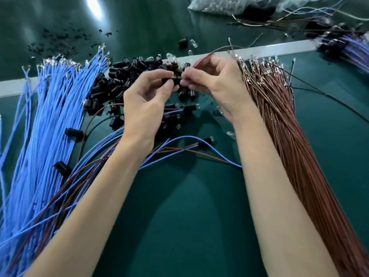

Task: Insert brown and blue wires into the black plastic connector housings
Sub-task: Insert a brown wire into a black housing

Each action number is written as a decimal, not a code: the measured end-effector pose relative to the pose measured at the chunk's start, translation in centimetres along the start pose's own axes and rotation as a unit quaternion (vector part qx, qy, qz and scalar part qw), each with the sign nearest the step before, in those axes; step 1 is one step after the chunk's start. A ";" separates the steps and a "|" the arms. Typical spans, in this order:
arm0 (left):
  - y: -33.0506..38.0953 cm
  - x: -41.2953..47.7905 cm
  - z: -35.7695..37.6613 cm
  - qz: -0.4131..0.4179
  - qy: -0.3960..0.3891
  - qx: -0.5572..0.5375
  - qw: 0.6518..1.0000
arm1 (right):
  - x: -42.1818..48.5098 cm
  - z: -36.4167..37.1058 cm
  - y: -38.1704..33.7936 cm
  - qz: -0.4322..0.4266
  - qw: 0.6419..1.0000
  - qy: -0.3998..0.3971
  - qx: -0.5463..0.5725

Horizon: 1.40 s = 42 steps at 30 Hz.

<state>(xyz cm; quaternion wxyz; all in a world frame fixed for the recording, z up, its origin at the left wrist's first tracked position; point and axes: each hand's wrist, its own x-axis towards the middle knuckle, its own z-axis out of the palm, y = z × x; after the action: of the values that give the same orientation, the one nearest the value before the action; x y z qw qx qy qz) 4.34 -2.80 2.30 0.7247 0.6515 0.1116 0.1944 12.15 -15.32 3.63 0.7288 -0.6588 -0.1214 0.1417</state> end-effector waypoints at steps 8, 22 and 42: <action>0.4 0.0 -0.6 -0.023 0.022 -0.066 0.997 | 0.1 2.6 0.0 -0.029 0.997 0.029 0.060; 0.4 0.6 -1.7 -0.050 0.019 -0.128 0.990 | -0.4 3.2 -0.2 -0.038 0.998 0.013 0.057; 1.1 1.4 -3.4 0.115 -0.074 0.308 0.942 | -0.1 2.8 0.1 -0.023 0.996 -0.018 -0.084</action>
<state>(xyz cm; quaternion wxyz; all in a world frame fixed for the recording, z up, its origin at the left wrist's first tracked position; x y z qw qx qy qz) 4.03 0.98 3.03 0.4676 0.8638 0.0368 0.1838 11.02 -12.79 3.82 0.6715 -0.7122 -0.1614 0.1259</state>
